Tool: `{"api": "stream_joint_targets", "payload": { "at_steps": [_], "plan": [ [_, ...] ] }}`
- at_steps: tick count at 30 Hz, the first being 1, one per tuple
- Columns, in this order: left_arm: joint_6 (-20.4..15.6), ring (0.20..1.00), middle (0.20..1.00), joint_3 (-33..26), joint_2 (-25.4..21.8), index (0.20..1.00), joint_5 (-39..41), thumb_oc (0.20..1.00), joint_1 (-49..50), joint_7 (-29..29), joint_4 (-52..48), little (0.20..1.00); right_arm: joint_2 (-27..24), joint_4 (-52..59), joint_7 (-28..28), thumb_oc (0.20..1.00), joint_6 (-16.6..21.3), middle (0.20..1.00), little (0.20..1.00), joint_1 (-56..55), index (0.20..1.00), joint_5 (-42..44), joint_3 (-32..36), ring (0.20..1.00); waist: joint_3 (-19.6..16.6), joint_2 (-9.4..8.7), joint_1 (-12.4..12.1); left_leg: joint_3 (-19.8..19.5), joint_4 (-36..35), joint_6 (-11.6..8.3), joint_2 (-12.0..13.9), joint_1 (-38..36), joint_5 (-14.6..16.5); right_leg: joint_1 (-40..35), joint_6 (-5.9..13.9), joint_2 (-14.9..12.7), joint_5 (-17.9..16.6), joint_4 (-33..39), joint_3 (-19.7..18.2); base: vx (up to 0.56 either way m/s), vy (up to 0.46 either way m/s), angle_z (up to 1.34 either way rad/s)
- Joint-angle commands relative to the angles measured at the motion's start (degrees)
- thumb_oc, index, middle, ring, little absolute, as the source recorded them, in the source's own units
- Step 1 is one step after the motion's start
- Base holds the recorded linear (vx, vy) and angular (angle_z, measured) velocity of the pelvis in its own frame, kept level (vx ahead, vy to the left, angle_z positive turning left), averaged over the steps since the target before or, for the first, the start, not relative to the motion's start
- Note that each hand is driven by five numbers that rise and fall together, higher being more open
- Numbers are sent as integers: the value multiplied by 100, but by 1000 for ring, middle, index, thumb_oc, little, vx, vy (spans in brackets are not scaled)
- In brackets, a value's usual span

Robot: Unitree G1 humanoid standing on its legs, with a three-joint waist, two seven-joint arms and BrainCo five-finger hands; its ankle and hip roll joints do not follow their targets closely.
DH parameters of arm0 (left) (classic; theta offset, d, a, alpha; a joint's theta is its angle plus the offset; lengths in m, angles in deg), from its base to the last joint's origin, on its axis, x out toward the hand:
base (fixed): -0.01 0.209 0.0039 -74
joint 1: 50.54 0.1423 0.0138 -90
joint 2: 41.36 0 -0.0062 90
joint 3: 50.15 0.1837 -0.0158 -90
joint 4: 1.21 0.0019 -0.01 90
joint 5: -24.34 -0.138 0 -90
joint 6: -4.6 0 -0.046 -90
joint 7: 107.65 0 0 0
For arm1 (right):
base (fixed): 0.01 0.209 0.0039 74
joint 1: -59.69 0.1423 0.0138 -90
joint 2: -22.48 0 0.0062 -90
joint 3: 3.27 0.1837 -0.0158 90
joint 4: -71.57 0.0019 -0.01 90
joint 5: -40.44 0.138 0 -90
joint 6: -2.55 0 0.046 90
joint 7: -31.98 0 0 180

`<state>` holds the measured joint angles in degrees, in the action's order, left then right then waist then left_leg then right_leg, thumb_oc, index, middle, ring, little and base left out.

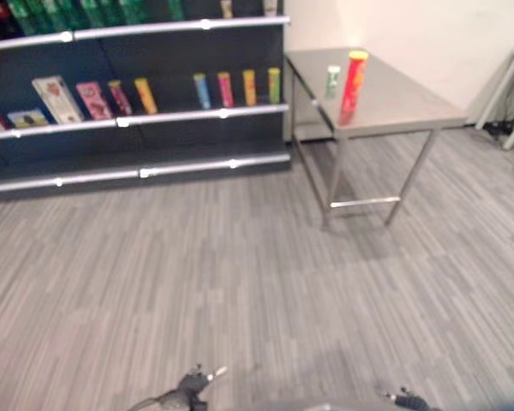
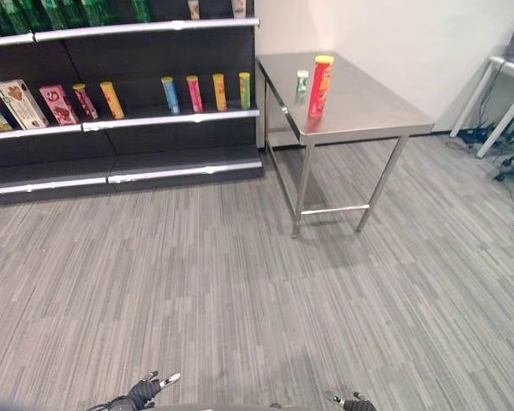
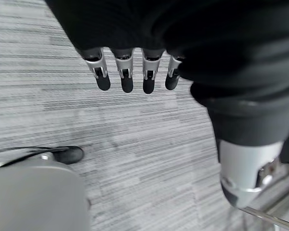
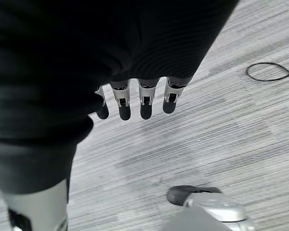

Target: Put the goods on the table back onto the shelves and tidy them up.

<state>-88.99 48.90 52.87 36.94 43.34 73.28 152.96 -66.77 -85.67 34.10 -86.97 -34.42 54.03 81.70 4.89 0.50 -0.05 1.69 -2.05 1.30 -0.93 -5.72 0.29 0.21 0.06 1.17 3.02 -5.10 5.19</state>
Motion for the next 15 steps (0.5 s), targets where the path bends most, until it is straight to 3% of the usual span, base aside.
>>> {"api": "stream_joint_targets", "payload": {
  "at_steps": [1, 15],
  "plan": [
    [-154, 1000, 1000, -121, -102, 1000, -12, 1000, -293, 20, 155, 1000, -47, -178, -9, 1000, 80, 1000, 1000, 314, 1000, -62, -115, 1000, 36, -245, 81, -293, -295, -398, 81, -244, 280, -739, 730, -487, -166, 910, -123, 0, 0, 0],
    [-122, 1000, 1000, -309, -28, 1000, 393, 1000, -285, 5, 260, 1000, -114, 13, 49, 1000, 90, 1000, 1000, 388, 1000, -248, -210, 1000, 9, -259, 45, -310, -295, -403, 91, -253, 278, -771, 721, -489, -144, 919, -102, 0, 0, 0]
  ]
}}
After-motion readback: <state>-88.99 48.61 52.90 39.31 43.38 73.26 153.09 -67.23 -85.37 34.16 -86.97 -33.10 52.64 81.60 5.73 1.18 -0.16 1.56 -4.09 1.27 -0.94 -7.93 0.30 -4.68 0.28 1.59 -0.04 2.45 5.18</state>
